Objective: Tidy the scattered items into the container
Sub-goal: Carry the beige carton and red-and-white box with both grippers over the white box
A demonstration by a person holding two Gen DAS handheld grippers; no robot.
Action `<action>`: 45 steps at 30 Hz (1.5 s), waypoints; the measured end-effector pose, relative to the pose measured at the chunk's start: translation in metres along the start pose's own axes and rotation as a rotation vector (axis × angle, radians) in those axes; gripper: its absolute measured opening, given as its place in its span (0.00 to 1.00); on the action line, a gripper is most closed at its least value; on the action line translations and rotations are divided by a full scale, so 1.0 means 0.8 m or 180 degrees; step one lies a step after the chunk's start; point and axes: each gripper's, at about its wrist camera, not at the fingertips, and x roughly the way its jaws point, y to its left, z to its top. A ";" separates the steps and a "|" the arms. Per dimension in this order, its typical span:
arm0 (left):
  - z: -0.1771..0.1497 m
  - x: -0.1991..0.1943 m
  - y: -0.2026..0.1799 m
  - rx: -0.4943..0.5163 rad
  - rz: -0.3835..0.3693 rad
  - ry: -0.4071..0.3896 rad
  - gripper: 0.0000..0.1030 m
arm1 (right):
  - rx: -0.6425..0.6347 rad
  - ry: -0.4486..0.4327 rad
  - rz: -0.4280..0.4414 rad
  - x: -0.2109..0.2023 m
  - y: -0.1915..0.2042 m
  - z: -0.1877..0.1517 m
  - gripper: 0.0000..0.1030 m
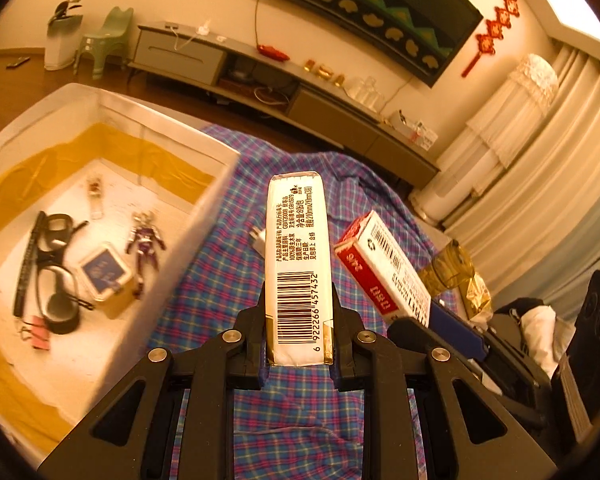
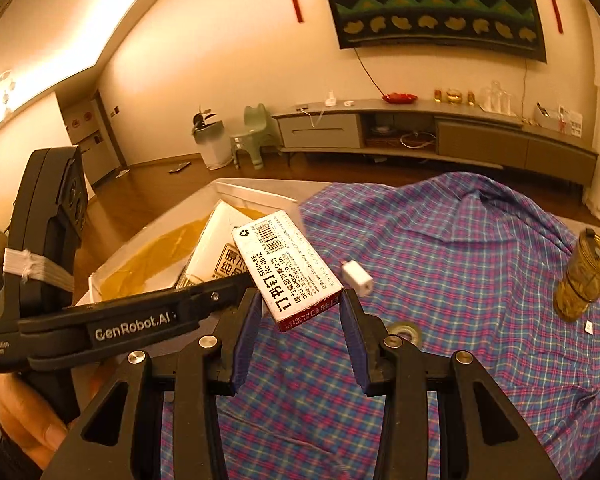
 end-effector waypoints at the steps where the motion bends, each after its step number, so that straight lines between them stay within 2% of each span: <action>1: 0.001 -0.007 0.006 -0.0015 -0.0004 -0.0026 0.22 | -0.0012 -0.0003 0.0008 0.000 0.007 0.000 0.41; 14: 0.012 -0.062 0.067 -0.0203 0.0025 -0.0208 0.22 | -0.0129 -0.0029 0.0099 0.005 0.086 -0.004 0.40; 27: 0.030 -0.087 0.132 -0.0498 0.0093 -0.0286 0.22 | -0.0164 -0.0086 0.0154 0.017 0.116 0.014 0.40; 35: 0.048 -0.102 0.185 -0.0800 0.0137 -0.0380 0.22 | -0.0189 -0.0009 0.0262 0.042 0.130 0.027 0.40; 45: 0.057 -0.102 0.227 -0.1077 0.0192 -0.0375 0.22 | -0.0252 0.0280 0.0350 0.111 0.139 0.056 0.40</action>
